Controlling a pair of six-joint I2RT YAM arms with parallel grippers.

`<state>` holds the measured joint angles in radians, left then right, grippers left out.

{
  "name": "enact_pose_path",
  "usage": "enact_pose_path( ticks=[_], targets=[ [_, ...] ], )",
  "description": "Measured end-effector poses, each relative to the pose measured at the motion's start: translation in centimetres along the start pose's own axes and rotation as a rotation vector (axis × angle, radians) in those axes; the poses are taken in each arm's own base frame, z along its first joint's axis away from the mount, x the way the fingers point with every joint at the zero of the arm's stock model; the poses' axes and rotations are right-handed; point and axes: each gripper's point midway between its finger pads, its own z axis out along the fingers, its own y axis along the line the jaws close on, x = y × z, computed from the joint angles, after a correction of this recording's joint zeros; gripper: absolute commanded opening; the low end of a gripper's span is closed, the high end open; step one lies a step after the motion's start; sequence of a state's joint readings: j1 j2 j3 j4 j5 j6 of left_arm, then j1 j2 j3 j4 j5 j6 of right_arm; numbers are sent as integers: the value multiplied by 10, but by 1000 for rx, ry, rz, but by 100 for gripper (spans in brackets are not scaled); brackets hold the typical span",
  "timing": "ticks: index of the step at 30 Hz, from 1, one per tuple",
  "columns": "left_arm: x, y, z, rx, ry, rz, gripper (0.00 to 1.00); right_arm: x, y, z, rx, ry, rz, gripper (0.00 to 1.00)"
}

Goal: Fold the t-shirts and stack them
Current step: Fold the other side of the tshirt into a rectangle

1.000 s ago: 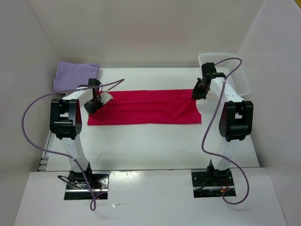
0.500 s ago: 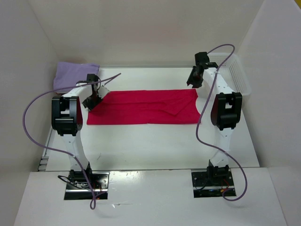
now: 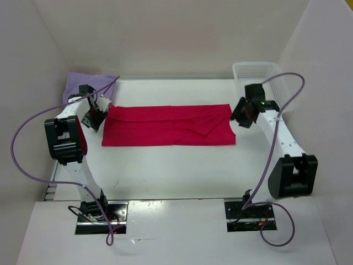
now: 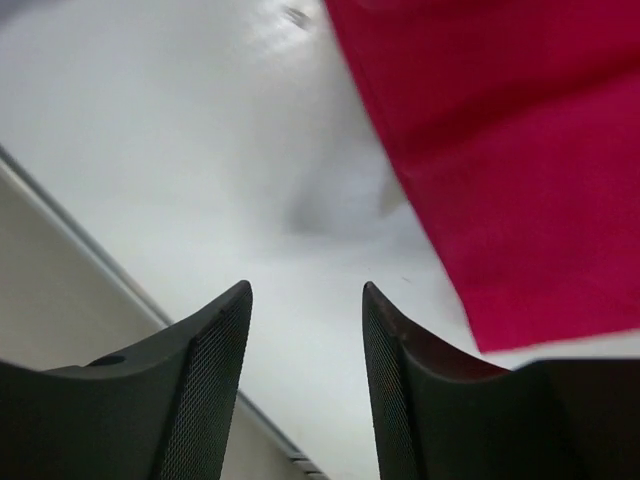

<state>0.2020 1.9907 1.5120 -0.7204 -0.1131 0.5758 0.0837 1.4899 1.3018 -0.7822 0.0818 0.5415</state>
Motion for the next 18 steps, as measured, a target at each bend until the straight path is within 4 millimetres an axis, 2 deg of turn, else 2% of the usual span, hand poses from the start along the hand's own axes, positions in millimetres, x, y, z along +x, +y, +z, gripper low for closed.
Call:
enact_pose_path(
  ticks=[2,4,6,8,11,14,18],
  targets=[
    [10,-16,-8,66,-23,-21,57,18,-29,2,12,34,85,56],
    [18,-38,-13,140,-31,-38,57,37,-58,15,52,85,166,59],
    [22,-57,-12,211,-39,-52,60,59,-76,32,83,163,222,63],
    [24,-75,-6,290,-36,-82,65,74,-80,48,86,231,248,64],
    [23,-93,3,372,-34,-129,69,85,-78,67,59,292,267,65],
    [18,-97,2,399,-56,-173,72,90,-73,73,23,311,274,68],
    [14,-99,3,416,-68,-216,73,88,-69,79,-5,297,275,66]
  ],
)
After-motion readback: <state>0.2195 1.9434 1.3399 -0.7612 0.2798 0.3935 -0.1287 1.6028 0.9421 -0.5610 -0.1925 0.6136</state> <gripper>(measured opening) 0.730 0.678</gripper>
